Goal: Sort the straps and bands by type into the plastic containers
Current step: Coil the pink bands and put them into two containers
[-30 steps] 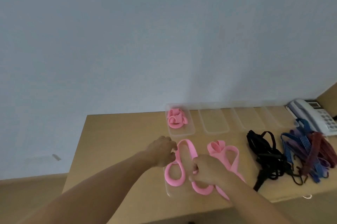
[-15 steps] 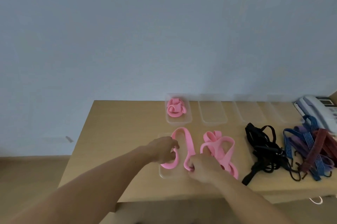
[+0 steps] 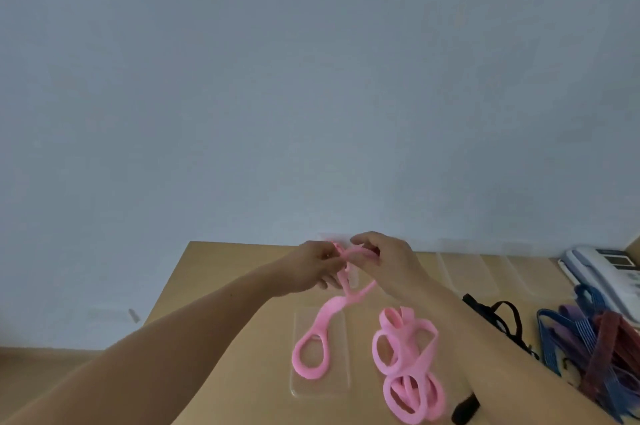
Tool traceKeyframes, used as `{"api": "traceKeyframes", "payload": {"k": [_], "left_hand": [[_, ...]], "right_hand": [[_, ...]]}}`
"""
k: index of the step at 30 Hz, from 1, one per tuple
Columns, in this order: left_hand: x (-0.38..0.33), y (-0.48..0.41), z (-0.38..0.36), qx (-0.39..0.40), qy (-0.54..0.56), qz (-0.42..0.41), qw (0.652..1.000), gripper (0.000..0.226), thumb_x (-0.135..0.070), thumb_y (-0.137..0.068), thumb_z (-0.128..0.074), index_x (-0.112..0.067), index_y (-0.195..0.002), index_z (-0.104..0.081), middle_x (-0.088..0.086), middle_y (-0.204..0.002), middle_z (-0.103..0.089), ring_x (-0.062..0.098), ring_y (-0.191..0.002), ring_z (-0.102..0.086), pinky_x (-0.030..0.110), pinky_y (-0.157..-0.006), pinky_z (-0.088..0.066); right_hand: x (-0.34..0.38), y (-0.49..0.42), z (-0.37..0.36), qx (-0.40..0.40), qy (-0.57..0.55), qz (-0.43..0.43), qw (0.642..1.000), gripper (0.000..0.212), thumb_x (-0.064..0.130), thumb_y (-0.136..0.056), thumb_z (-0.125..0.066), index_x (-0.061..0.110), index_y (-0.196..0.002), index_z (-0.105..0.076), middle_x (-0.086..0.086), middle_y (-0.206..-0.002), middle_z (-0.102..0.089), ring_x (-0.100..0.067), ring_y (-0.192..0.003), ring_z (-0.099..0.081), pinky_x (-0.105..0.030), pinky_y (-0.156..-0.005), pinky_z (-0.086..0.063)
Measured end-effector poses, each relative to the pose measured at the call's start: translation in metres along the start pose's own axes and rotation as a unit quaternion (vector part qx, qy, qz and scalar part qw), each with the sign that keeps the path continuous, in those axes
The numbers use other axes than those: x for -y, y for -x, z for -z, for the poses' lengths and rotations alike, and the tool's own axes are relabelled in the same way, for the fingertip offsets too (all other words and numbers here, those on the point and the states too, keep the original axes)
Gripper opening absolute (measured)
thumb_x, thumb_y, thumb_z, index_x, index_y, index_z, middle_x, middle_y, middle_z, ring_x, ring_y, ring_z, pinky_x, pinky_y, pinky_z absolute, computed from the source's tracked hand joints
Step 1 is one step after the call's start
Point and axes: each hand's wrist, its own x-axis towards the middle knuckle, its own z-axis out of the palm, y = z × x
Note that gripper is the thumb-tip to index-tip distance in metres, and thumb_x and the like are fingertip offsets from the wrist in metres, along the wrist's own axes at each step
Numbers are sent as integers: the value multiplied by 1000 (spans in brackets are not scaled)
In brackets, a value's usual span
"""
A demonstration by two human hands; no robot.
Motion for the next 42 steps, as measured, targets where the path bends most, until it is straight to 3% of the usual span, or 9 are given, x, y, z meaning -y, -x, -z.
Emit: {"api": "traceKeyframes", "payload": {"k": [6,9,13,15,22,27,30,33,42], "left_hand": [[-42,10,33,-38,165,-3,985,12,-11,-95,-49,-2,-92,-57,18,-81,-69,33,-76,-70,35,-64,-57],[-52,13,37,-12,190,11,982,15,-16,-92,-47,-3,-96,-54,23,-83,-65,38,-73,-68,40,-65,-57],[-57,15,42,12,229,17,973,21,-16,-98,-44,0,-105,-55,22,-82,-65,41,-74,-67,41,-67,-56],[-59,17,46,14,251,17,968,21,-13,-99,-44,2,-105,-56,19,-80,-65,39,-71,-67,39,-64,-56],[-65,21,54,24,314,51,948,36,-35,-101,-47,-1,-95,-57,15,-76,-65,33,-63,-66,35,-58,-56],[-62,20,57,14,322,20,946,19,-19,-98,-58,-1,-102,-57,14,-82,-67,34,-65,-67,34,-57,-56],[-61,19,57,-7,305,-6,952,14,-13,-94,-64,-4,-100,-56,14,-84,-68,30,-63,-67,34,-59,-58],[-58,18,55,-29,253,-43,966,16,-7,-90,-69,-3,-100,-57,16,-86,-66,29,-66,-66,34,-64,-58],[-55,17,44,-117,158,-95,976,13,-3,-90,-66,1,-100,-59,14,-92,-63,29,-73,-66,46,-76,-60]], "right_hand": [[29,-13,30,-40,-166,-42,984,10,20,-93,-63,23,-92,-72,3,-80,-74,-5,-65,-64,-16,-56,-44],[46,-17,37,-54,-205,-25,977,7,21,-89,-68,24,-89,-75,6,-82,-71,-1,-53,-56,-23,-57,-46],[62,-21,39,-71,-126,38,989,40,23,-88,-67,57,-67,-68,28,-84,-66,10,-68,-56,-17,-67,-43],[62,-23,36,-87,-100,56,990,49,17,-89,-66,61,-67,-64,24,-87,-65,10,-73,-56,-16,-69,-43],[55,-31,23,-137,-49,112,983,21,12,-86,-70,30,-95,-77,17,-91,-60,0,-77,-59,-12,-68,-43],[50,-29,23,-129,-76,103,983,20,15,-84,-74,32,-94,-76,15,-91,-62,0,-74,-59,-13,-66,-44],[55,-25,29,-73,-201,14,977,7,27,-87,-73,25,-93,-74,4,-88,-69,-8,-63,-62,-25,-61,-51],[57,-24,35,-40,-269,-45,961,33,36,-93,-64,5,-86,-72,-11,-81,-71,-22,-60,-65,-33,-58,-53],[59,-20,37,-35,-257,-13,966,7,11,-87,-71,5,-82,-72,-10,-63,-67,-18,-53,-57,-28,-54,-49]]}}
